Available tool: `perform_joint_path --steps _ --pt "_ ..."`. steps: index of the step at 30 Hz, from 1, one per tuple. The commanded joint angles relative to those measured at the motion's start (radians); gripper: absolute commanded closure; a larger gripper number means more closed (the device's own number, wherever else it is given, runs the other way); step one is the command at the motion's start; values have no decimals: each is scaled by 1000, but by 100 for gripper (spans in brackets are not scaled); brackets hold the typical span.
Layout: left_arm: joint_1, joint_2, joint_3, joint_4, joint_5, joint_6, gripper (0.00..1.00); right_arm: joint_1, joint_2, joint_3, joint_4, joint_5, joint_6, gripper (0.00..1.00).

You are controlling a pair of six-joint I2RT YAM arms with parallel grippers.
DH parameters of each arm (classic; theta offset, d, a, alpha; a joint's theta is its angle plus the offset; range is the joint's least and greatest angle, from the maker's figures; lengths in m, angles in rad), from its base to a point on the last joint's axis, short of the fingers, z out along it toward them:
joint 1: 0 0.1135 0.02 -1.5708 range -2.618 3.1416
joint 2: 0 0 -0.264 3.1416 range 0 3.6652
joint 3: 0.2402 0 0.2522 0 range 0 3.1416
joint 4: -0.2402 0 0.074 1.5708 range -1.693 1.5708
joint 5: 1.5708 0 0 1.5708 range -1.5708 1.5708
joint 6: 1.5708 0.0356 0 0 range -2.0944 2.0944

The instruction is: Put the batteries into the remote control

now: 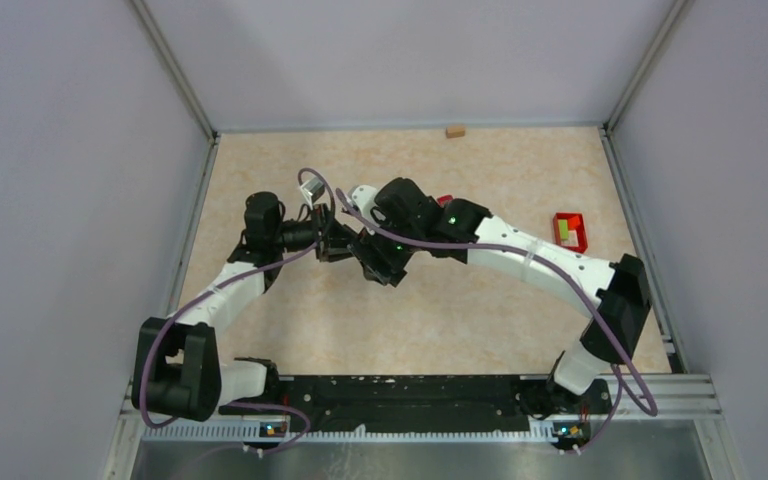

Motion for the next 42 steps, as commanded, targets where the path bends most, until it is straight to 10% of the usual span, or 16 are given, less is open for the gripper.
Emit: perform_joint_path --steps 1,13,27,42 --pt "9 0 -7 45 20 -17 100 -28 -120 -68 157 -65 45 30" --pt "10 4 -23 135 19 -89 100 -84 -266 -222 374 -72 224 28" --pt "15 -17 -41 283 -21 -220 100 -116 -560 -687 845 107 821 28" --pt "15 -38 -29 344 -33 -294 100 -114 -519 -840 1087 21 1012 32"
